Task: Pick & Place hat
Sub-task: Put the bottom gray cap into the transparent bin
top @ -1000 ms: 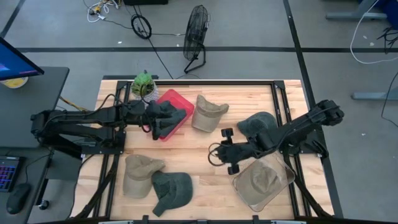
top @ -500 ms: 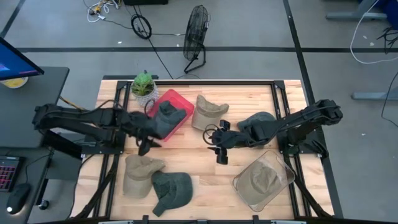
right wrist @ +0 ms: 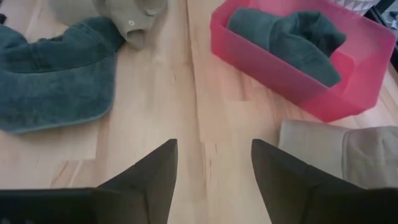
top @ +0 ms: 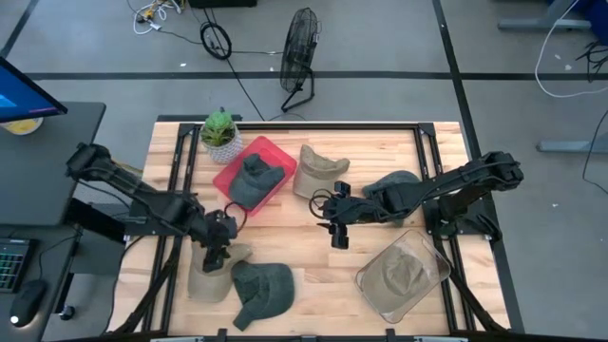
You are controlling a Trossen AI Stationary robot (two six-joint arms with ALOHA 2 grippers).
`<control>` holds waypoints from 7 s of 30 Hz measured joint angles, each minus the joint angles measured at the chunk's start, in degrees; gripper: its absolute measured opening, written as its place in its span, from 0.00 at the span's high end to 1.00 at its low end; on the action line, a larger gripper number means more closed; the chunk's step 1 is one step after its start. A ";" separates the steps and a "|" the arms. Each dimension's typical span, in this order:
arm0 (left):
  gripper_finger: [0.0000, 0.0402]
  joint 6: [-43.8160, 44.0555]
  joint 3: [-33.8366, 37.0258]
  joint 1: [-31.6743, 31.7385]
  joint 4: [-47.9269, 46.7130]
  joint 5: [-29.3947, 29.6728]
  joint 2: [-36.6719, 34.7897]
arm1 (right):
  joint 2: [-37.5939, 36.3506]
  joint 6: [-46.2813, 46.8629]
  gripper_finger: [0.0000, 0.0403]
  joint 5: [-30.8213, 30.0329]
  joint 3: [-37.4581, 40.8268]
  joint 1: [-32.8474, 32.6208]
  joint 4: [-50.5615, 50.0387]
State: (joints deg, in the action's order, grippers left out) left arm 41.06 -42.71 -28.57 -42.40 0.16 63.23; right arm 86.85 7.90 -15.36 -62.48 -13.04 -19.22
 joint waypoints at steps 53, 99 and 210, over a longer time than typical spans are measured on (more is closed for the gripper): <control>0.98 -25.27 -11.91 -3.41 15.82 35.85 12.54 | 15.29 -7.09 0.48 9.89 -0.02 -2.21 41.22; 0.64 -31.02 -11.88 1.15 24.45 36.38 12.60 | 4.94 -7.22 0.98 -5.88 -3.47 -8.18 13.38; 0.68 -24.11 -11.88 4.41 19.61 36.29 12.58 | -7.61 55.87 0.96 23.20 4.02 -28.98 -36.01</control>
State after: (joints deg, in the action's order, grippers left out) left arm 16.95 -54.59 -24.16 -22.79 36.45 75.81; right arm 79.24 63.77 7.83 -58.46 -42.02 -55.24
